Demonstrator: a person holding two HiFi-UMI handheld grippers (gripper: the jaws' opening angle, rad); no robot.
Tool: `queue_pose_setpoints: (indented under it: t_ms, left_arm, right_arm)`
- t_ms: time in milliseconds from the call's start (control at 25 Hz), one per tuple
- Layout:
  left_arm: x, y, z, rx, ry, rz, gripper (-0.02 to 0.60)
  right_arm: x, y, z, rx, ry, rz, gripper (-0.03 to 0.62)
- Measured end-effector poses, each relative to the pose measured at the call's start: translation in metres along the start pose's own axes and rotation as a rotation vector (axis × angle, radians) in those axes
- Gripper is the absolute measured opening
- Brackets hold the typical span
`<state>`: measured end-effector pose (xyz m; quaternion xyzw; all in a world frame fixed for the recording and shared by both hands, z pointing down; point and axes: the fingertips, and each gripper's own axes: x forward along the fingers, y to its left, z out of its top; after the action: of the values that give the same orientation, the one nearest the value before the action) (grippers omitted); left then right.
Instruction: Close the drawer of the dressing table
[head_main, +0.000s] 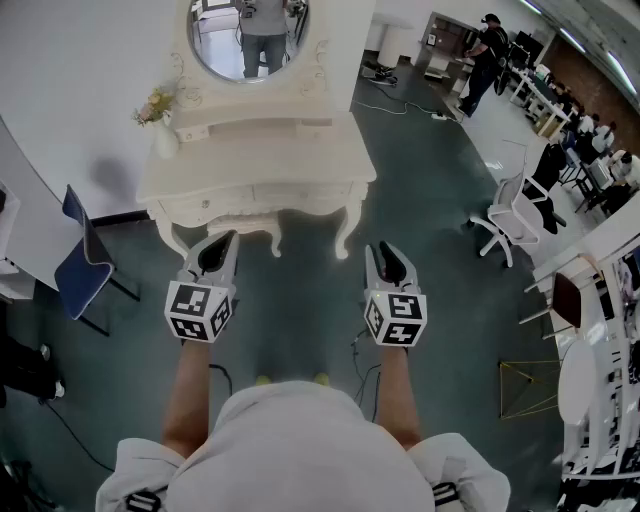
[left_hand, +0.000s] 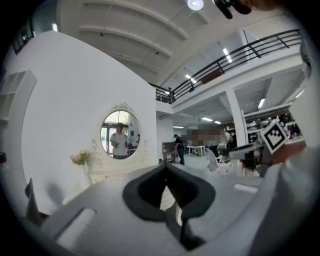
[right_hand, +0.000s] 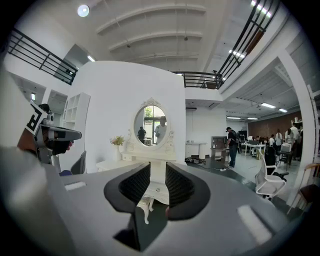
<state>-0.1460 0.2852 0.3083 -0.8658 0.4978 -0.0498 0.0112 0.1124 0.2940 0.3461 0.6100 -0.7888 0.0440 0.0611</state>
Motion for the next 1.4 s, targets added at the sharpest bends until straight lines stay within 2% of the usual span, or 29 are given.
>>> queue_pose_setpoints:
  t_ms: [720, 1400]
  left_arm:
    - [-0.006, -0.004, -0.002, -0.006, 0.004, 0.011, 0.0]
    - [0.011, -0.029, 0.002, 0.008, 0.009, 0.04, 0.0]
  right_arm:
    - [-0.002, 0.003, -0.001, 0.021, -0.009, 0.019, 0.095]
    - [0.006, -0.027, -0.006, 0.041, -0.026, 0.059, 0.095]
